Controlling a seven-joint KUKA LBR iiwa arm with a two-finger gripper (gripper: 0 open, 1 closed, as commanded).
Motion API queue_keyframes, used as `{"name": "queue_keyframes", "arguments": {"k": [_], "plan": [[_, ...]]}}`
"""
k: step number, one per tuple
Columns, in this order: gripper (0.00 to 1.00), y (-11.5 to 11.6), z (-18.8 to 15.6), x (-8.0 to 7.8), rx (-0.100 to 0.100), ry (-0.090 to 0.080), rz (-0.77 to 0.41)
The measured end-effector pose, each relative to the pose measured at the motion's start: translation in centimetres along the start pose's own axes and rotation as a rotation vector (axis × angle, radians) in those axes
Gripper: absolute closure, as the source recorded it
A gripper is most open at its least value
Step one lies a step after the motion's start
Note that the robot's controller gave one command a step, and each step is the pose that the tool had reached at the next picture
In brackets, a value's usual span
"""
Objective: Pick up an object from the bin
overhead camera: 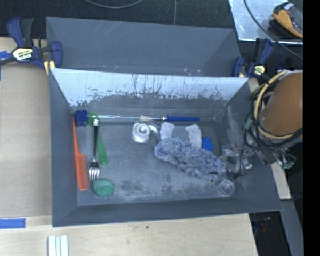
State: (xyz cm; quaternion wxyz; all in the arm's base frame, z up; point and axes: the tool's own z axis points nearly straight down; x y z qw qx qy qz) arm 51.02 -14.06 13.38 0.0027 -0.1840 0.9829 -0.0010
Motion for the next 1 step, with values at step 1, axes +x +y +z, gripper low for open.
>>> {"name": "queue_keyframes", "arguments": {"k": [1], "plan": [[1.00,0.04,0.00,-0.01,0.000,0.000,0.000]]}}
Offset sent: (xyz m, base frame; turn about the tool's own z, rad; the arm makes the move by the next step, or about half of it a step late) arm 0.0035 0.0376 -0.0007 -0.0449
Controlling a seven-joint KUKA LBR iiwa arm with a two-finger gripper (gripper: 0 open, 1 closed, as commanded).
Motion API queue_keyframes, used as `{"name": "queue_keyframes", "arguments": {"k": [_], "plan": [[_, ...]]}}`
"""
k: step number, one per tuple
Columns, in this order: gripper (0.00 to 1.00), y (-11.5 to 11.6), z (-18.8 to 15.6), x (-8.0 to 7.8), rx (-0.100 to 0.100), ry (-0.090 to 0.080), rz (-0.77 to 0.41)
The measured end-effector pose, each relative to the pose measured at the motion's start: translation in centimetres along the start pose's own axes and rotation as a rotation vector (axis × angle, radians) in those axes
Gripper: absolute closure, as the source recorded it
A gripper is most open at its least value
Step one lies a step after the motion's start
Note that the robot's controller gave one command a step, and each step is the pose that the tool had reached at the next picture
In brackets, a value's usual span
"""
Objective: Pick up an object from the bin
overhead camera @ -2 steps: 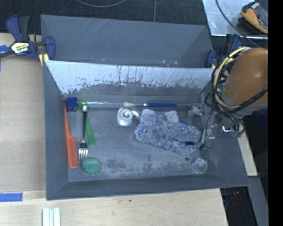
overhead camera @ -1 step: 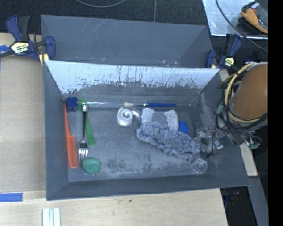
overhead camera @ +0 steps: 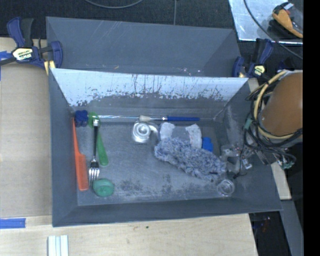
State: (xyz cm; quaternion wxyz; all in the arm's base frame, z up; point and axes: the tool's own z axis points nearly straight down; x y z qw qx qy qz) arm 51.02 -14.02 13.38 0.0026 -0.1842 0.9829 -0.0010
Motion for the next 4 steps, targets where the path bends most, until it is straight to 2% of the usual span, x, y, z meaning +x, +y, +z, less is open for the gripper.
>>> {"name": "queue_keyframes", "arguments": {"k": [1,2,3,4], "plan": [[1.00,3.5,0.0,-1.8,-0.002,0.000,-0.047],[1.00,3.4,-0.8,-3.3,0.002,-0.002,-0.029],[1.00,3.8,-0.4,-3.3,0.003,-0.002,-0.050],[1.00,4.4,0.3,-3.1,-0.001,0.000,-0.133]]}}
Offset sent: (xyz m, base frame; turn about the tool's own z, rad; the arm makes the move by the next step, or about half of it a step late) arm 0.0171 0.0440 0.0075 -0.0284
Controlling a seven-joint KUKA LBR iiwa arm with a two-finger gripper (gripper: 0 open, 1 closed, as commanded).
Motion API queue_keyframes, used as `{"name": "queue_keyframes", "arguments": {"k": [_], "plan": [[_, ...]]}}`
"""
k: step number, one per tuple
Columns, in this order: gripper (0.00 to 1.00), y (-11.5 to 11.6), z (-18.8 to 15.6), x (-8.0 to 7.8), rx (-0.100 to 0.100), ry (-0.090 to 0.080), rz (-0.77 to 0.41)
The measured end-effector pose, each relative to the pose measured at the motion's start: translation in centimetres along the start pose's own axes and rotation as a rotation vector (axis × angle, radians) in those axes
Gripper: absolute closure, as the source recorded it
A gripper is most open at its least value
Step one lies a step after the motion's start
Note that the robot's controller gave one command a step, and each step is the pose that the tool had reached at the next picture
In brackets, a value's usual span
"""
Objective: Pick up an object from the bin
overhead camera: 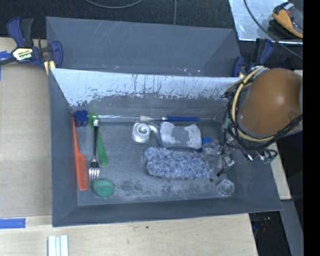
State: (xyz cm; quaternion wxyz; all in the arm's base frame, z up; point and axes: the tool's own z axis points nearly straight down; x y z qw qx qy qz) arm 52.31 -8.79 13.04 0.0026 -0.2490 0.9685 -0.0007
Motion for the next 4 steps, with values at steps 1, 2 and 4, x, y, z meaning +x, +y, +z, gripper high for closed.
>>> {"name": "queue_keyframes", "arguments": {"k": [1,2,4], "plan": [[1.00,-3.6,4.4,-2.8,0.007,-0.004,-0.319],[1.00,-0.3,5.7,-1.3,0.009,-0.009,-0.211],[1.00,-3.0,1.5,-1.4,0.010,-0.010,-0.260]]}}
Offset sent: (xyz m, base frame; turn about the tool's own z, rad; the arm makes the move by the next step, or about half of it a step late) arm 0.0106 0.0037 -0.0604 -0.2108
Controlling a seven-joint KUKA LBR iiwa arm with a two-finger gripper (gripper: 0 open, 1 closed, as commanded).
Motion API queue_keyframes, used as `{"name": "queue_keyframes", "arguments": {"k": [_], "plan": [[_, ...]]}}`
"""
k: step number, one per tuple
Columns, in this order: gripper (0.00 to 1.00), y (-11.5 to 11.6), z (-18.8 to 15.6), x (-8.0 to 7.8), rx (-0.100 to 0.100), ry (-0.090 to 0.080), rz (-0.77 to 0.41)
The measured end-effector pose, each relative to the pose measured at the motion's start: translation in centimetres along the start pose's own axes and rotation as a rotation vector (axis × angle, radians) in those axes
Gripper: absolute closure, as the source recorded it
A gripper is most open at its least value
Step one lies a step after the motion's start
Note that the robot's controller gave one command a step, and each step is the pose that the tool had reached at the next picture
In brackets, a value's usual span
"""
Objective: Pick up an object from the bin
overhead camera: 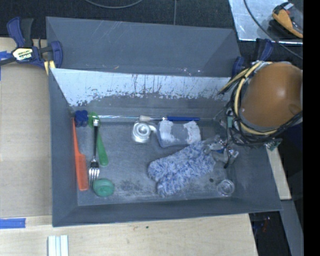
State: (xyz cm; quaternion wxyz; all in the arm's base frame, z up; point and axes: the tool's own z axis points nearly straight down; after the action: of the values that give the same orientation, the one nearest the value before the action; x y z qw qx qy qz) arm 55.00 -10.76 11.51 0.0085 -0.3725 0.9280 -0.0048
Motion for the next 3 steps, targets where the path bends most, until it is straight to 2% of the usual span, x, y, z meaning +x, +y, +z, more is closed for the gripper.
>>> {"name": "queue_keyframes", "arguments": {"k": [1,2,3], "plan": [[1.00,-0.2,-0.9,-4.7,0.008,-0.003,-0.259],[1.00,-0.1,-10.5,-4.6,0.001,-0.001,-0.138],[1.00,0.3,-4.1,-6.5,0.009,-0.006,-0.314]]}}
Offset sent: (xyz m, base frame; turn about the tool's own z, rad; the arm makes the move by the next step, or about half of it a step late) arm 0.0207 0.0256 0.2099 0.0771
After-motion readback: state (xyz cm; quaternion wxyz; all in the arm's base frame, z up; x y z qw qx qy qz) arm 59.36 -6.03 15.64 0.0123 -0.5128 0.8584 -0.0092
